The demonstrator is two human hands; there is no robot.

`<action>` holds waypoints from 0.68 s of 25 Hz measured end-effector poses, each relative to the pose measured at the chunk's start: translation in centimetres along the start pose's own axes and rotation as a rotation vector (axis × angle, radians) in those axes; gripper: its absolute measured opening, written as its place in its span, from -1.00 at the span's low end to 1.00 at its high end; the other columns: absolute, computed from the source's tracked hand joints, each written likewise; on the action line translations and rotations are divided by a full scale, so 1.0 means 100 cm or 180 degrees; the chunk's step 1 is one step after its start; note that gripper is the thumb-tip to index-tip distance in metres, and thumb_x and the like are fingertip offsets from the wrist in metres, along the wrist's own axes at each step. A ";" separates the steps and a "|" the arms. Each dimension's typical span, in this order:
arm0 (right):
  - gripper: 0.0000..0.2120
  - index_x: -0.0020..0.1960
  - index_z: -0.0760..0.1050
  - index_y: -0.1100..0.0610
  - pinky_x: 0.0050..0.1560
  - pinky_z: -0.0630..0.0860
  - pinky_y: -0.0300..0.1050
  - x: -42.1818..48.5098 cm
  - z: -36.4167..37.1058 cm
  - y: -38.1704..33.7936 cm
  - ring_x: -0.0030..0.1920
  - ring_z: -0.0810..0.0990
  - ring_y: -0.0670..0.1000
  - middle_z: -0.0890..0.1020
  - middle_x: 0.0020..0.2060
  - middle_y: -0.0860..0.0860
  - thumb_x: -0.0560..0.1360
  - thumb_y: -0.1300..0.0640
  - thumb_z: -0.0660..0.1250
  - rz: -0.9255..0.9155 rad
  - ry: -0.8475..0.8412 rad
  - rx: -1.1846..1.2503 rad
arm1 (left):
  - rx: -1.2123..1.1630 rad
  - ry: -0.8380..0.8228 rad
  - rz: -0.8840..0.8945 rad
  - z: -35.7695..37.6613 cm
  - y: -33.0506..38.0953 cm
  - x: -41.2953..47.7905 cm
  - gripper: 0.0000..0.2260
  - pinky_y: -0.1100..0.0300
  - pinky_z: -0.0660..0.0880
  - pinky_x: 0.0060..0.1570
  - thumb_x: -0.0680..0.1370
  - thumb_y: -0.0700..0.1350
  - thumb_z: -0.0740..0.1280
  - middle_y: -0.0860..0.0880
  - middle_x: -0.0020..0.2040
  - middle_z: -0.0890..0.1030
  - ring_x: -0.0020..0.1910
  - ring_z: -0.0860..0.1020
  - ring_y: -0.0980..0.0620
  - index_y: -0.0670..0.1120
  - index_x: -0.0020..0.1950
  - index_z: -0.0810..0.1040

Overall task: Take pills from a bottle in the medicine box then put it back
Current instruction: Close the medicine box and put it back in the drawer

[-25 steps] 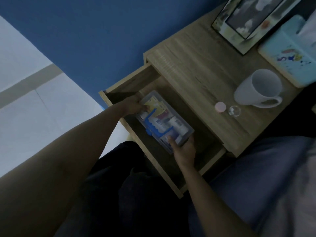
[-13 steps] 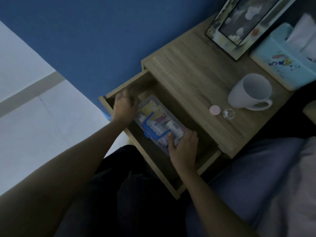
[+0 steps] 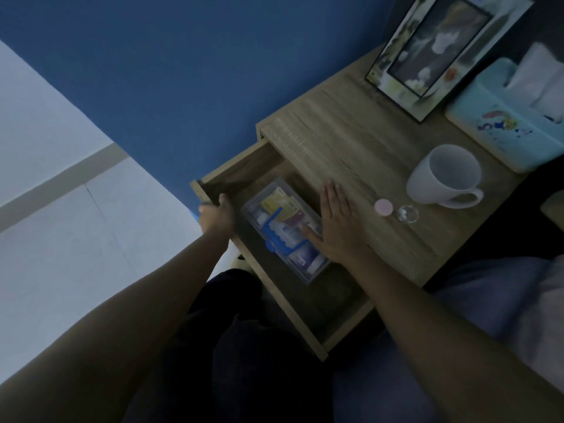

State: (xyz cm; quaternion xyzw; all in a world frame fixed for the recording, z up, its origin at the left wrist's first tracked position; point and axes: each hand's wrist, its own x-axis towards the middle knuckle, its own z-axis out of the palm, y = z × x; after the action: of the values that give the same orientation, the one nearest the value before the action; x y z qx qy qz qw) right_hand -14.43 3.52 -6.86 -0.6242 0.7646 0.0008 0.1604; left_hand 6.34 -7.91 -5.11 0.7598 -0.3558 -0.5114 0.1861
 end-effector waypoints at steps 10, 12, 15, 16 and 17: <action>-0.09 0.51 -0.24 0.20 0.50 -0.21 -0.03 -0.003 0.000 -0.004 0.54 -0.20 0.05 -0.16 0.55 0.11 0.41 -0.43 -0.24 0.0078 0.0171 -0.0013 | -0.0134 -0.0964 0.0349 0.054 0.045 0.003 -0.36 -0.06 0.32 0.37 0.57 0.26 -0.12 -0.17 0.42 0.39 0.35 0.38 -0.14 -0.12 0.50 0.21; -0.08 0.51 -0.22 0.20 0.50 -0.19 -0.04 -0.003 0.003 -0.004 0.54 -0.16 0.05 -0.13 0.55 0.10 0.40 -0.44 -0.26 0.0114 0.0254 -0.0035 | -0.0293 -0.1159 0.0353 0.064 0.055 0.004 -0.36 0.03 0.37 0.27 0.58 0.26 -0.12 -0.12 0.37 0.43 0.29 0.43 -0.09 -0.13 0.51 0.17; -0.06 0.52 -0.20 0.19 0.51 -0.15 -0.02 -0.002 0.006 -0.004 0.54 -0.15 0.03 -0.11 0.55 0.09 0.37 -0.45 -0.29 0.0122 0.0250 0.0148 | -0.0539 -0.1405 0.0327 0.080 0.072 0.003 -0.36 -0.03 0.23 0.42 0.59 0.25 -0.12 -0.13 0.53 0.21 0.48 0.23 -0.12 -0.14 0.53 0.07; -0.06 0.52 -0.18 0.20 0.51 -0.14 -0.01 -0.001 0.006 -0.004 0.54 -0.14 0.04 -0.10 0.55 0.10 0.38 -0.45 -0.27 0.0109 0.0267 0.0164 | -0.0581 -0.1480 0.0322 0.085 0.076 0.003 -0.35 -0.05 0.19 0.45 0.58 0.26 -0.13 -0.12 0.54 0.18 0.49 0.21 -0.11 -0.14 0.53 0.06; -0.06 0.52 -0.15 0.20 0.51 -0.13 0.00 -0.002 0.005 -0.005 0.55 -0.12 0.05 -0.08 0.55 0.10 0.38 -0.44 -0.23 0.0101 0.0301 0.0142 | -0.0610 -0.1561 0.0319 0.088 0.080 0.004 -0.33 -0.05 0.16 0.47 0.58 0.27 -0.15 -0.12 0.54 0.18 0.49 0.21 -0.10 -0.14 0.54 0.04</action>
State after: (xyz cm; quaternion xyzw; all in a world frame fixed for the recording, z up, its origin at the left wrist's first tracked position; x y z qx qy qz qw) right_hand -13.85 3.68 -7.18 -0.6076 0.7810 -0.0432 0.1379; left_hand -4.38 -12.88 -3.77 0.5735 -0.3774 -0.7017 0.1905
